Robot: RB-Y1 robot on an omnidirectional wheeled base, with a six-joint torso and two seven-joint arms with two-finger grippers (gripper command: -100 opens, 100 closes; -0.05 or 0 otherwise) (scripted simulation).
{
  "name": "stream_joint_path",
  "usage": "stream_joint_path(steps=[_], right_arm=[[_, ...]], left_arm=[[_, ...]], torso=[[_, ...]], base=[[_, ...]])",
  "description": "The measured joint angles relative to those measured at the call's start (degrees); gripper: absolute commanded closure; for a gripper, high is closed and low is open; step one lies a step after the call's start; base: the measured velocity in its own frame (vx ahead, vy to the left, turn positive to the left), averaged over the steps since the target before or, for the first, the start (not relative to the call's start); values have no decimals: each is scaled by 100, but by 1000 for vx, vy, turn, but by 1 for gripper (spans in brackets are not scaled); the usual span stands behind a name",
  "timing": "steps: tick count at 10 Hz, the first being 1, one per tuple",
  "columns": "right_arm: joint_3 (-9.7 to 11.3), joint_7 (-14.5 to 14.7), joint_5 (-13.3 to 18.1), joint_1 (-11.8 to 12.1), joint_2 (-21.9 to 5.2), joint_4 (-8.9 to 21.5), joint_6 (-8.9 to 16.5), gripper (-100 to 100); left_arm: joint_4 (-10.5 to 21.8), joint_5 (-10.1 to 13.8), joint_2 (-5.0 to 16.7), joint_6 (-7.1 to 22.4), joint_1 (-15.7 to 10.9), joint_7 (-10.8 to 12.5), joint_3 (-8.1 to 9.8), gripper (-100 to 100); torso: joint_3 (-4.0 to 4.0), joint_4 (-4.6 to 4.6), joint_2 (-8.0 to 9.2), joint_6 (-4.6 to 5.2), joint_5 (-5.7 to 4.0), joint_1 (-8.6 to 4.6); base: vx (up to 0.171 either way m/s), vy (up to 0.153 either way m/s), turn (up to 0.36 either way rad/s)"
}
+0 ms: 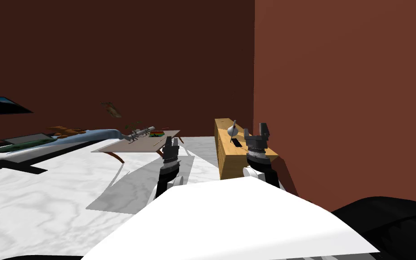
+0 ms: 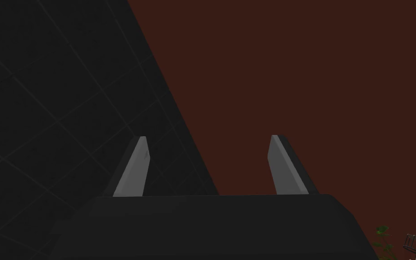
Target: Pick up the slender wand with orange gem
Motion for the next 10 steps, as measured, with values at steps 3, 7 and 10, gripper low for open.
stream_joint_path(steps=[3, 7, 10], right_arm=[[-57, 80, 123, 51, -450, 51, 107, -100], [-174, 346, 486, 100, -899, 91, 569, -100], [-300, 584, 832, 214, -1057, 185, 926, -100]], left_arm=[[0, 0, 0, 0, 1, 0, 0, 0], [0, 0, -1, 0, 1, 0, -1, 0], [0, 0, -1, 0, 1, 0, -1, 0]], torso=[[-9, -4, -17, 0, 4, 18], [-17, -7, -29, 0, 8, 35], [-20, -8, -34, 0, 10, 44]], base=[[46, 56, -59], [73, 98, -86], [83, 120, -100]])
